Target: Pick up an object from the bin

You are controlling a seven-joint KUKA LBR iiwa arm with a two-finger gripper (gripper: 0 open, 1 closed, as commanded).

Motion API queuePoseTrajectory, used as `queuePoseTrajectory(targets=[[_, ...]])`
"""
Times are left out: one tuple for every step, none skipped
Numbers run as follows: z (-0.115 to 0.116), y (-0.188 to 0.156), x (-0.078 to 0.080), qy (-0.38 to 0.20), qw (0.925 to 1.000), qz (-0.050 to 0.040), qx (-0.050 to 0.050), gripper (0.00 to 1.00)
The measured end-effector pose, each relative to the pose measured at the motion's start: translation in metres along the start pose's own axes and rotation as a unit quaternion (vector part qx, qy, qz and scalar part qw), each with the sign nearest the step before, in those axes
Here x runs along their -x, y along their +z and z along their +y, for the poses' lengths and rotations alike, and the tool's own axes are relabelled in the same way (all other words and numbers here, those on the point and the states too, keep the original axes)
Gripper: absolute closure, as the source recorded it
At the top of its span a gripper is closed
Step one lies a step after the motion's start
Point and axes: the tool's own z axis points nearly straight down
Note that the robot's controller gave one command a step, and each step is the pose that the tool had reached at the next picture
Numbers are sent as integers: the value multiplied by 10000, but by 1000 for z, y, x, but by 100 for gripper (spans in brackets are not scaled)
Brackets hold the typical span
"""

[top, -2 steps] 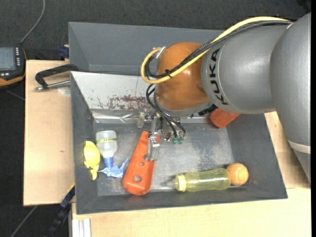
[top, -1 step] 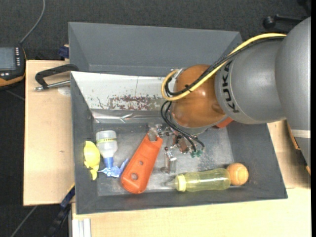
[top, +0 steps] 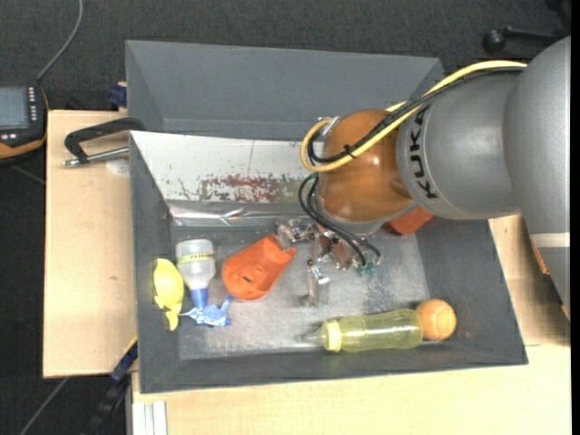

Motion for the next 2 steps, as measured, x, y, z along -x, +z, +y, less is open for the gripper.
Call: queuePoseTrajectory(targets=[[16,-1,26,-939,9956,-41,11,0],[26,0,37,-755,9971,-43,8,0]])
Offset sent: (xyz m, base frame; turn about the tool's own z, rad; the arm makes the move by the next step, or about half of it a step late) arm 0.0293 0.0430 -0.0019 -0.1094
